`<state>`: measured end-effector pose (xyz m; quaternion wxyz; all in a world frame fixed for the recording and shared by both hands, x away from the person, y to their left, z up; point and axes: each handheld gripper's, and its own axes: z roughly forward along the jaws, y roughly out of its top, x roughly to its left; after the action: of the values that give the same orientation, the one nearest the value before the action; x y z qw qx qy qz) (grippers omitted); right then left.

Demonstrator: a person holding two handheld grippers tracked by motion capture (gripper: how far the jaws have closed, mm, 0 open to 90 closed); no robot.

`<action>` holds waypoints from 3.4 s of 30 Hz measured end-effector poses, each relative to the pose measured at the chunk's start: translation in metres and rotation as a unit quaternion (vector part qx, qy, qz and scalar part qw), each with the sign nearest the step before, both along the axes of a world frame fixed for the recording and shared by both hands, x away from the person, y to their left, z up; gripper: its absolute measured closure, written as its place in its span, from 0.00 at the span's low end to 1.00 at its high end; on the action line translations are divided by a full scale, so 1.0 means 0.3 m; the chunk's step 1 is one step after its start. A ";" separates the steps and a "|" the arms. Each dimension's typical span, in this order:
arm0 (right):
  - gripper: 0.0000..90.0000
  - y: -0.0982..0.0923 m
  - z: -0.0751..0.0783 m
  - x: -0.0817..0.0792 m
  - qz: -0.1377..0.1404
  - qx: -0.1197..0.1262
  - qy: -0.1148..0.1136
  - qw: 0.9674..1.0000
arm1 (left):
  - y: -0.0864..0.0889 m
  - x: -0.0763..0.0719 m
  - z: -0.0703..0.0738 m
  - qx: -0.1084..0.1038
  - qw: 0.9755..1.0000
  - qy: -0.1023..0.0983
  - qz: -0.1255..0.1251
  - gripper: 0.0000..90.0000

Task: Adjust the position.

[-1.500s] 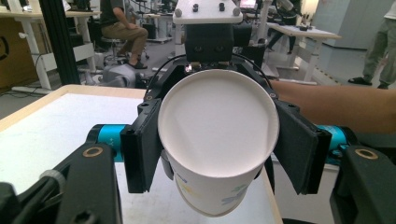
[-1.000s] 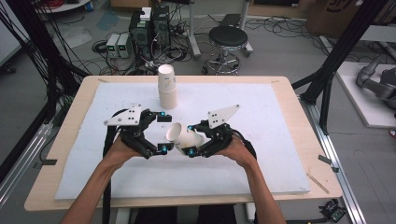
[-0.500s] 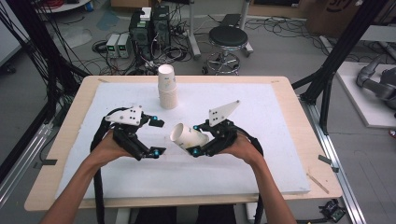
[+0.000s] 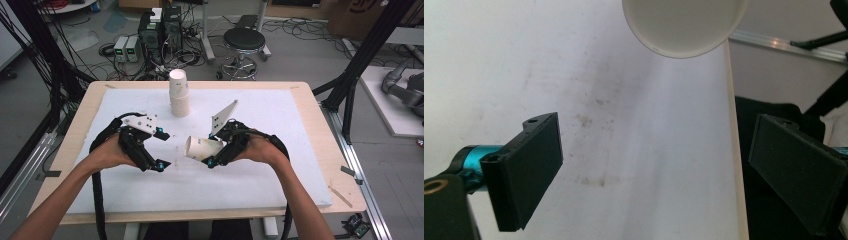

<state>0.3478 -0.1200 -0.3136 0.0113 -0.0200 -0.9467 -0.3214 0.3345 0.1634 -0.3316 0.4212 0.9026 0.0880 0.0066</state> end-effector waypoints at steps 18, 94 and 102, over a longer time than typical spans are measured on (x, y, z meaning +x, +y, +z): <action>0.39 0.079 0.003 0.001 0.021 -0.096 -0.014 0.995 | -0.121 0.019 0.008 0.041 0.999 0.004 -0.031 0.09; 0.15 -0.061 0.038 -0.009 -0.018 0.140 -0.020 0.990 | -0.037 0.003 -0.112 -0.151 0.989 0.001 -0.008 0.41; 0.15 -0.107 -0.019 -0.018 -0.043 0.184 -0.010 0.982 | -0.015 -0.007 -0.165 -0.219 0.976 0.002 -0.004 0.41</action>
<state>0.3425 -0.1521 -0.3194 -0.0087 -0.0546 -0.8695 -0.4909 0.3324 0.1590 -0.3810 0.6082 0.7891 0.0846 -0.0164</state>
